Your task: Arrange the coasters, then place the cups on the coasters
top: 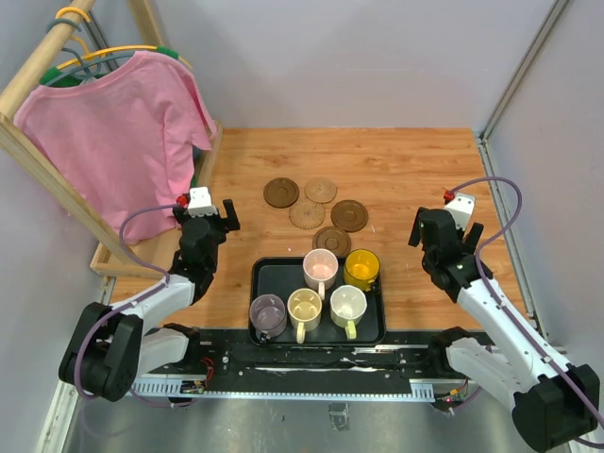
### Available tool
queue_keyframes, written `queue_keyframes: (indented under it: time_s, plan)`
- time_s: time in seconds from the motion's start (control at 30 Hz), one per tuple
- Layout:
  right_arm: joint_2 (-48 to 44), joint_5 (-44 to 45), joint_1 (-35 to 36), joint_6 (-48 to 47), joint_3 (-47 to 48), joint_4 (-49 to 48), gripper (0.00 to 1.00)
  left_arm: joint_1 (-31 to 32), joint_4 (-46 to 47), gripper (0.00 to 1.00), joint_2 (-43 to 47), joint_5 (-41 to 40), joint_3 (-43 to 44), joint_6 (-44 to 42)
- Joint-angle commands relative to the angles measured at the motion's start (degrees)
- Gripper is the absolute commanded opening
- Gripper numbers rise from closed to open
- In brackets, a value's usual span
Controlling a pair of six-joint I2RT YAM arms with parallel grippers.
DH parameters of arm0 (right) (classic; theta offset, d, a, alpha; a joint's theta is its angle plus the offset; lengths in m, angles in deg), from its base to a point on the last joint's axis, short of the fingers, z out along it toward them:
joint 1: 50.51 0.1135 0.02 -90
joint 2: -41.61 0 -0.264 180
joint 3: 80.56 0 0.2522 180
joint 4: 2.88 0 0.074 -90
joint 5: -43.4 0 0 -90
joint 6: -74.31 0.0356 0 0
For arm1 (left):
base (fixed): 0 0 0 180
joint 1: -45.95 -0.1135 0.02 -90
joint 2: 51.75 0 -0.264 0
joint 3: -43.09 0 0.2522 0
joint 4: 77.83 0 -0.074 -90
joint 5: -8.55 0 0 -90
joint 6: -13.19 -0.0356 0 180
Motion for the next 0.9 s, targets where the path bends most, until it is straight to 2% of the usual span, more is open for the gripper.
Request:
queue_keyframes:
  time_s: [0.0,0.43,0.63,0.77,0.87]
  plan:
    - [1.19,2.61,-0.58,0.18,1.41,2.00,0.98,0.24,0.92,1.00,-0.70,-1.91,1.42,-0.47]
    - [-2.62,1.44,-0.59,-2.00,-0.56,-1.33,0.98,0.17,0.16,1.00,1.57,-1.21,0.54,-0.80]
    - [-4.31,-3.48,-0.58,-6.90,-1.58,-7.85,0.98,-0.01,0.78,1.00,4.87,-1.45,0.46,-1.70]
    - [-1.92,-5.47,-0.56,-9.20,-0.26,-11.99,0.98,-0.03,-0.45,1.00,3.64,-7.83,2.66,-0.39]
    - [2.74,-5.49,-0.54,-10.87,3.02,-12.37,0.99,-0.01,-2.66,1.00,2.37,-4.97,5.04,-0.67]
